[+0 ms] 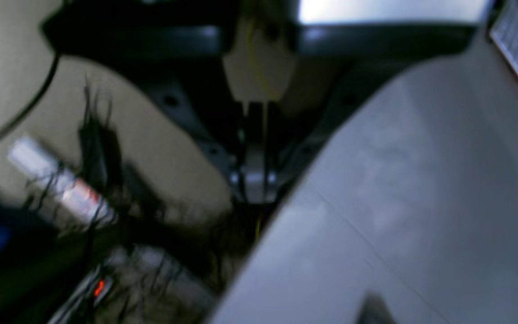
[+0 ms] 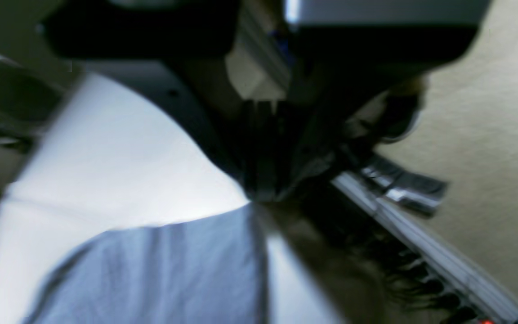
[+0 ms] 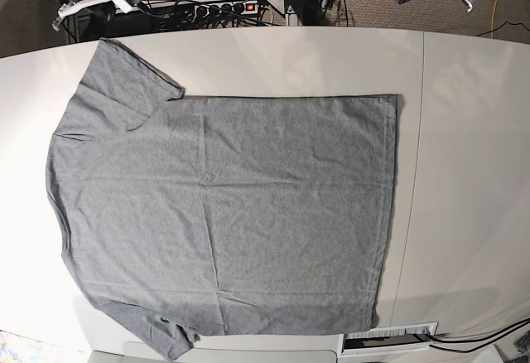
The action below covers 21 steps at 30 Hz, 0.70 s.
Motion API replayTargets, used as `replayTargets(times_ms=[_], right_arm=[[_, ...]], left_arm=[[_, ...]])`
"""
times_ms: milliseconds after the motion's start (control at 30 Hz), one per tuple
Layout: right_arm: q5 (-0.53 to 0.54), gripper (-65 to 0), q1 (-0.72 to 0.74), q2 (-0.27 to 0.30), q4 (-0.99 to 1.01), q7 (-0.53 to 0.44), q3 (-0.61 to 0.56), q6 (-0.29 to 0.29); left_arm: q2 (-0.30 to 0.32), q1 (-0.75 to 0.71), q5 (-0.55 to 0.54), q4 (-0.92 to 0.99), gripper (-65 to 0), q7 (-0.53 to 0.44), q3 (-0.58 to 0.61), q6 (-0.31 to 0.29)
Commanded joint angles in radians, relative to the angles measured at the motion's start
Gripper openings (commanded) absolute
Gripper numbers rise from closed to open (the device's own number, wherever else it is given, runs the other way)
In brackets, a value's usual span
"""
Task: Fold the T-shirt properly
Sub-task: 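Move both grippers down to the shoulder corners of the grey T-shirt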
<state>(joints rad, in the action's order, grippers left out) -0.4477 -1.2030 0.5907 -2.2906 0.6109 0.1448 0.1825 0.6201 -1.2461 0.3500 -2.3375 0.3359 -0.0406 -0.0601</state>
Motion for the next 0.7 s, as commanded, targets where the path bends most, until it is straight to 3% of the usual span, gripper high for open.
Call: replayTargets(times_ms=[0,100,300,400,667], right_arm=[[-0.022,-65.0,-0.013,0.008,-0.044,0.0,0.008,-0.008],[-0.051,-65.0,-0.01,0.008,-0.066,0.019,0.008,-0.007],[-0.119,-65.0,-0.01,0.008,-0.066,0.051,0.008,-0.007],[-0.163,-65.0,-0.01,0.008,-0.066,0.051,0.008,-0.007],[-0.161,-65.0,0.032,0.008,-0.066,0.026,0.008,0.009]], left_arm=[[0.023,-0.003,0.016,-0.019,-65.0,-0.046,-0.002,-0.008],[0.051,0.047,0.013,-0.019,-65.0,-0.054,-0.002,-0.099],[0.056,0.171,0.006,-0.019,-65.0,-0.068,-0.002,-0.105],[0.056,0.247,0.005,-0.019,-65.0,-0.124,-0.002,-0.106],[0.056,0.426,-0.011,0.08,-65.0,-0.229,-0.001,-0.121]])
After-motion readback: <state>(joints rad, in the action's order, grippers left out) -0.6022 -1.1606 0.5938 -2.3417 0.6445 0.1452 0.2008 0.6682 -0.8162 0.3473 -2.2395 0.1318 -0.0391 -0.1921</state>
